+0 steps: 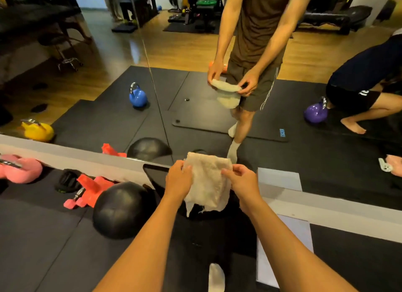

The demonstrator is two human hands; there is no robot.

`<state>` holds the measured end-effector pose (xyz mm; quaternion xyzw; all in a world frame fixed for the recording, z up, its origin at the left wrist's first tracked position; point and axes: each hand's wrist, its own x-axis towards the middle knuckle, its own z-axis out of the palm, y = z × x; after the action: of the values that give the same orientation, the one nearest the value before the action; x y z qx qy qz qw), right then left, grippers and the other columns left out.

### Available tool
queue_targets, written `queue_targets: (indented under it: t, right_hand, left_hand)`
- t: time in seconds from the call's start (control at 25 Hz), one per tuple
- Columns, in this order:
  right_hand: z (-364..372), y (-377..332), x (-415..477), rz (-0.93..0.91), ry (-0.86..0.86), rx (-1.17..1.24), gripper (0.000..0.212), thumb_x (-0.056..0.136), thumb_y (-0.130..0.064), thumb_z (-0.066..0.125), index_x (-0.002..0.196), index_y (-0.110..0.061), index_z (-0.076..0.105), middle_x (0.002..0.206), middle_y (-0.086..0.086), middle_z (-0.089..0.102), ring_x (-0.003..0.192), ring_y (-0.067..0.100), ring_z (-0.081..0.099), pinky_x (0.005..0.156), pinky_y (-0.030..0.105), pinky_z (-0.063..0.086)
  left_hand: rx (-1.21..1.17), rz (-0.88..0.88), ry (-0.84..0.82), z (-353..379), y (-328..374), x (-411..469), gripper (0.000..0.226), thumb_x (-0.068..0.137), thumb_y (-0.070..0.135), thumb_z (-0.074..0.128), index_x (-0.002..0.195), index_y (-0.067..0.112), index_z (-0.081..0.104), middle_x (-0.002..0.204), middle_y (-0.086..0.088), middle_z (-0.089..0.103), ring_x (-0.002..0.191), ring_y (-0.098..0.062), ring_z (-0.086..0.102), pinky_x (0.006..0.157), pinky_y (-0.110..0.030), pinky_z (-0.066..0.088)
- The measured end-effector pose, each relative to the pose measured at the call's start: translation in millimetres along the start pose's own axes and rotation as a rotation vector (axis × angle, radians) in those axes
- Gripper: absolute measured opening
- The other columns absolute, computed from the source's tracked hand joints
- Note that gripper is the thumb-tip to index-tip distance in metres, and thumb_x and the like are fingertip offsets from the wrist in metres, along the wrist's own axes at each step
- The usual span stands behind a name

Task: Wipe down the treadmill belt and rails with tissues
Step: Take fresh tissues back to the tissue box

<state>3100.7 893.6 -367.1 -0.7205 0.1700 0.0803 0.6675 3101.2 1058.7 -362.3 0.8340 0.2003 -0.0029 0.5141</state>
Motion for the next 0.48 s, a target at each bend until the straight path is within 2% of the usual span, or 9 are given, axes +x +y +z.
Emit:
queue_targets:
  t: [0.08,0.16,0.28,0.36,0.48]
  right_hand:
    - [8.6,26.1,49.1,0.069,-0.002,-0.064,0.017,0.086,-0.019,0.069,0.103,-0.021,0.065,0.101,-0.003,0.069,0.097,0.015,0.063,0.085,0.035,0.055]
    - [18.5,54.3,91.4,0.105,-0.021,-0.156,0.015,0.086,-0.015,0.068,0.1,-0.02,0.065,0.099,-0.002,0.068,0.097,0.018,0.062,0.083,0.034,0.054]
    - [34.7,88.4,140.5,0.164,-0.018,-0.24,0.015,0.085,-0.011,0.069,0.1,-0.011,0.066,0.095,0.004,0.067,0.092,0.024,0.062,0.078,0.035,0.053]
    - [48.3,108.7,175.2,0.215,-0.015,-0.282,0.017,0.085,-0.011,0.068,0.102,-0.012,0.066,0.097,0.004,0.068,0.092,0.022,0.062,0.078,0.034,0.052]
    - [66.5,139.1,217.9,0.136,0.041,-0.288,0.014,0.083,-0.011,0.07,0.095,-0.016,0.068,0.094,0.001,0.07,0.089,0.02,0.064,0.074,0.031,0.052]
  left_hand:
    - [0.039,-0.056,-0.031,20.9,-28.8,45.9,0.013,0.093,0.017,0.048,0.092,0.011,0.061,0.09,-0.004,0.06,0.082,-0.021,0.053,0.065,-0.031,0.041]
    - [0.076,-0.146,-0.077,42.2,-63.9,85.9,0.013,0.092,0.014,0.053,0.097,0.013,0.065,0.094,-0.007,0.063,0.084,-0.024,0.059,0.067,-0.03,0.047]
    - [-0.042,-0.298,-0.149,71.0,-111.3,129.3,0.015,0.091,0.012,0.057,0.081,0.022,0.063,0.092,-0.015,0.066,0.082,-0.03,0.065,0.072,-0.041,0.058]
    - [-0.093,-0.269,-0.153,90.3,-138.0,158.7,0.021,0.091,0.006,0.056,0.077,0.022,0.059,0.086,-0.011,0.063,0.08,-0.027,0.062,0.071,-0.038,0.055]
    - [-0.054,-0.182,-0.151,107.8,-166.8,195.2,0.012,0.09,0.006,0.056,0.091,0.017,0.06,0.084,-0.001,0.062,0.08,-0.017,0.06,0.072,-0.031,0.051]
